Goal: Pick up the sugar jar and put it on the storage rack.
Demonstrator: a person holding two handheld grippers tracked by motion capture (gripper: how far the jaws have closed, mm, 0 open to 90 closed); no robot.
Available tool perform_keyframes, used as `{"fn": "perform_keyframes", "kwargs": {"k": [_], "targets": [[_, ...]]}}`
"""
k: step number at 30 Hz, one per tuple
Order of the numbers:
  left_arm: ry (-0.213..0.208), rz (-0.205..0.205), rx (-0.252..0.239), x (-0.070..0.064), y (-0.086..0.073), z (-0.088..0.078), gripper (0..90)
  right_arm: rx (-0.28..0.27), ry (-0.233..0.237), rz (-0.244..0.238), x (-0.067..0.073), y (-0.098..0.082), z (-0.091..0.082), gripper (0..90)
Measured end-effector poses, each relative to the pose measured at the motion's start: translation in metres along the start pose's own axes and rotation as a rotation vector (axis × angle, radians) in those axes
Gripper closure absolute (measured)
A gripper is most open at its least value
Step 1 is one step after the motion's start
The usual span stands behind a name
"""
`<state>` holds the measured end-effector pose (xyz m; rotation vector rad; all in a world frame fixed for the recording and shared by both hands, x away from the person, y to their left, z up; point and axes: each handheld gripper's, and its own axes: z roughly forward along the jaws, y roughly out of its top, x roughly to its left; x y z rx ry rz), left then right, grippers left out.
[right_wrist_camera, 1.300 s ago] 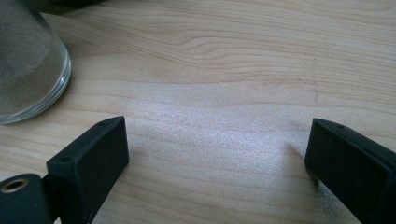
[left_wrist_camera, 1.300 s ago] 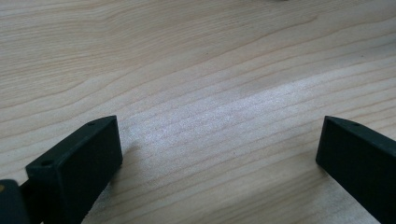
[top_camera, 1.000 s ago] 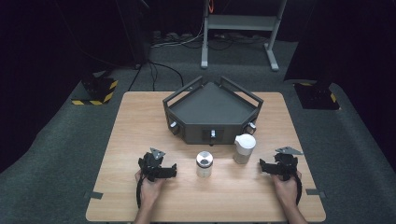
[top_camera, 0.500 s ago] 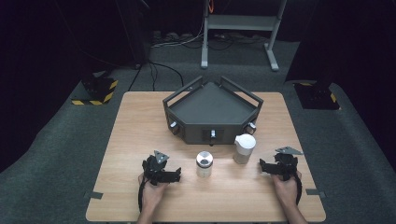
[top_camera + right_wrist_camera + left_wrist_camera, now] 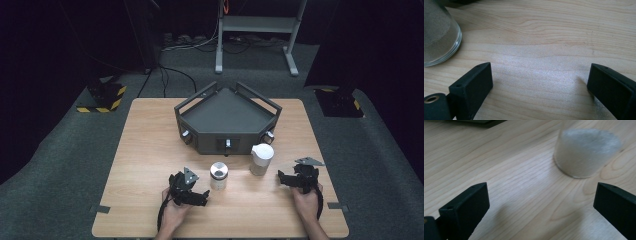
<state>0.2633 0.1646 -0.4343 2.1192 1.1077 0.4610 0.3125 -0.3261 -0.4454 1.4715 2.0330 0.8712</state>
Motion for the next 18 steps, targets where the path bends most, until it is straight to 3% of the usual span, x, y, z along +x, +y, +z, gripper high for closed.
{"fn": "perform_keyframes", "kwargs": {"k": [6,18], "targets": [[-0.030,0.039,0.010,-0.008,0.007,0.006,0.4,0.000,-0.003,0.000,0.001,0.000,0.000,5.8],[-0.060,0.042,-0.020,-0.018,0.017,0.019,0.7,0.000,-0.003,0.000,0.001,0.000,0.000,5.8]]}}
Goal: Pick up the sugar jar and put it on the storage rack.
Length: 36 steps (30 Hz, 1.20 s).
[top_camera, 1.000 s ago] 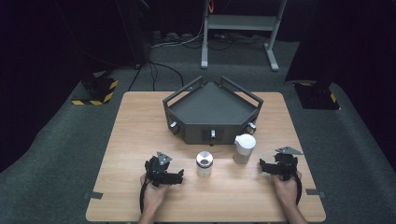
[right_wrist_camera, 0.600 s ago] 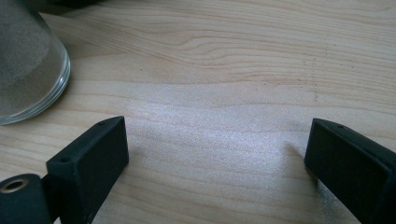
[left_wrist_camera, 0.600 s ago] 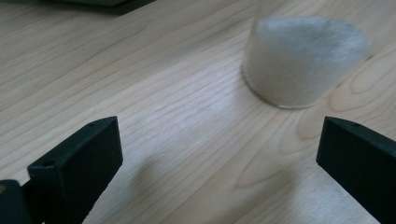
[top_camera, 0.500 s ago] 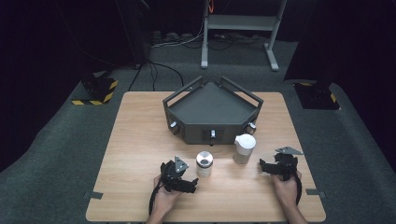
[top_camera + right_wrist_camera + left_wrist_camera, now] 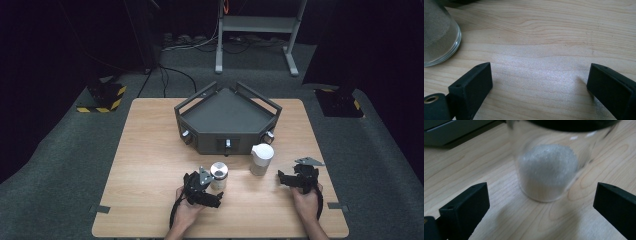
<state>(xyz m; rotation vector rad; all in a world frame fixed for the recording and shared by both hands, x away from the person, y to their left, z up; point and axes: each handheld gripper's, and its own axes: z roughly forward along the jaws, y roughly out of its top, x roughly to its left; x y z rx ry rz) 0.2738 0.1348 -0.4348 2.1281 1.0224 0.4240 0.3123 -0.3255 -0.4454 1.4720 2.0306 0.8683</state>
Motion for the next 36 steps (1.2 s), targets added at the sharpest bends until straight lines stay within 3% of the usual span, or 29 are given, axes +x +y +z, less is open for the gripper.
{"fn": "perform_keyframes", "kwargs": {"k": [12,36], "targets": [[-0.010,-0.034,-0.043,0.000,0.005,0.009,3.9,0.000,-0.001,0.000,0.000,0.000,0.000,5.8],[0.000,-0.043,-0.044,-0.004,0.012,0.022,19.7,0.000,-0.001,0.000,0.000,0.000,0.000,5.8]]}}
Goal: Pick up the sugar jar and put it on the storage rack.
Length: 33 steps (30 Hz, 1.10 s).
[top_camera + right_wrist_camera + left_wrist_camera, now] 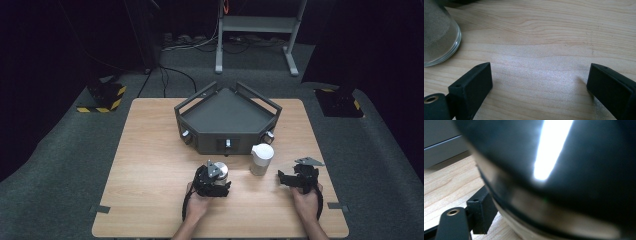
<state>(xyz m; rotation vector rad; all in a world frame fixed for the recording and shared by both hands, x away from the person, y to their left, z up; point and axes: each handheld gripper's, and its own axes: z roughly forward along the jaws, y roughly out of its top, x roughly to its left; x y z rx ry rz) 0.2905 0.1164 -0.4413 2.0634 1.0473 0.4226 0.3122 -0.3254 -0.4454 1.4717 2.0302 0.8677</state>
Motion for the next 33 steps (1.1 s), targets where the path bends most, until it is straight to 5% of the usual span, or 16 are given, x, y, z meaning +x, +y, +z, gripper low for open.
{"fn": "perform_keyframes", "kwargs": {"k": [33], "targets": [[0.039,0.023,-0.014,-0.011,-0.001,0.001,31.3,0.000,0.003,0.000,-0.001,0.000,0.000,5.7]]}}
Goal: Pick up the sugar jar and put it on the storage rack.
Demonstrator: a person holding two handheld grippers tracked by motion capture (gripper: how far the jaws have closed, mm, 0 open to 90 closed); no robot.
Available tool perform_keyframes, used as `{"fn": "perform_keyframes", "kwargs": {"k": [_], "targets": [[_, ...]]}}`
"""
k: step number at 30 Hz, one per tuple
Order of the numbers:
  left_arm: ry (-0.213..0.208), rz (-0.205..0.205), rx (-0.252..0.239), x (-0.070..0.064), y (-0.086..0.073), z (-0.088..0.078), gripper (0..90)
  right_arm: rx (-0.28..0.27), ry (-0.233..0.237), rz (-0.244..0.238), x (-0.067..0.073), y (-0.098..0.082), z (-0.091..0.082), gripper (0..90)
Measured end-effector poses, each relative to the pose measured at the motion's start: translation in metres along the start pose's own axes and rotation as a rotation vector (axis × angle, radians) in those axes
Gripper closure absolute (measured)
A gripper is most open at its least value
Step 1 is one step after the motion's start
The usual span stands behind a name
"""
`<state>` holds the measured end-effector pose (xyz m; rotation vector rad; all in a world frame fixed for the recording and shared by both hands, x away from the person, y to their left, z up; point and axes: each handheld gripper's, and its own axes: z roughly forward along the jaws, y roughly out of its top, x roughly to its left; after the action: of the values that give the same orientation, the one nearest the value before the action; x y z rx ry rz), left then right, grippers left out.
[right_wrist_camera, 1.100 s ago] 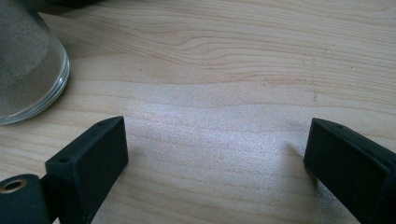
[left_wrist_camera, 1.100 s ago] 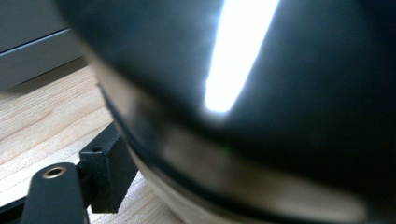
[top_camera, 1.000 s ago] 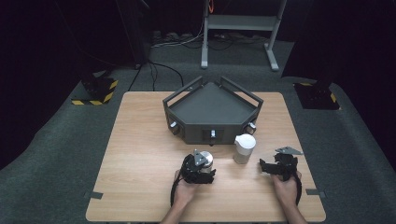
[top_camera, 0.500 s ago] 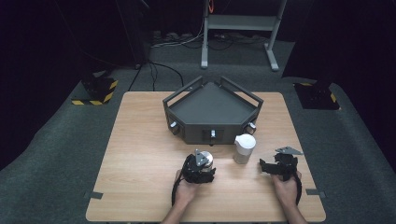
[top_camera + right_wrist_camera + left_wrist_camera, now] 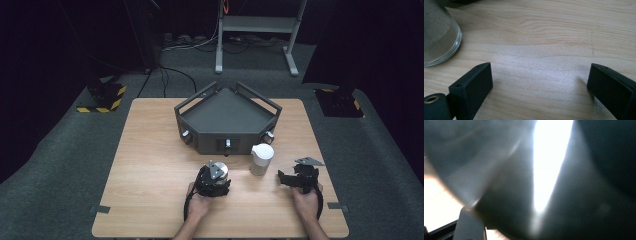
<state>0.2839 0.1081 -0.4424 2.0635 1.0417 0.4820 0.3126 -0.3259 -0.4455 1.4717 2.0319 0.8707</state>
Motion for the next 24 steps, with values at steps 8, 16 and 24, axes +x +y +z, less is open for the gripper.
{"fn": "perform_keyframes", "kwargs": {"k": [8,16,24], "targets": [[-0.016,0.014,-0.001,0.001,0.005,-0.004,31.3,0.000,0.000,0.000,0.000,0.000,0.000,5.7],[-0.024,0.015,-0.009,0.004,0.016,-0.012,31.4,0.000,0.000,0.000,0.000,0.000,0.000,5.7],[-0.018,0.012,-0.002,0.007,0.030,-0.020,31.3,0.000,0.000,0.000,0.000,0.000,0.000,5.7]]}}
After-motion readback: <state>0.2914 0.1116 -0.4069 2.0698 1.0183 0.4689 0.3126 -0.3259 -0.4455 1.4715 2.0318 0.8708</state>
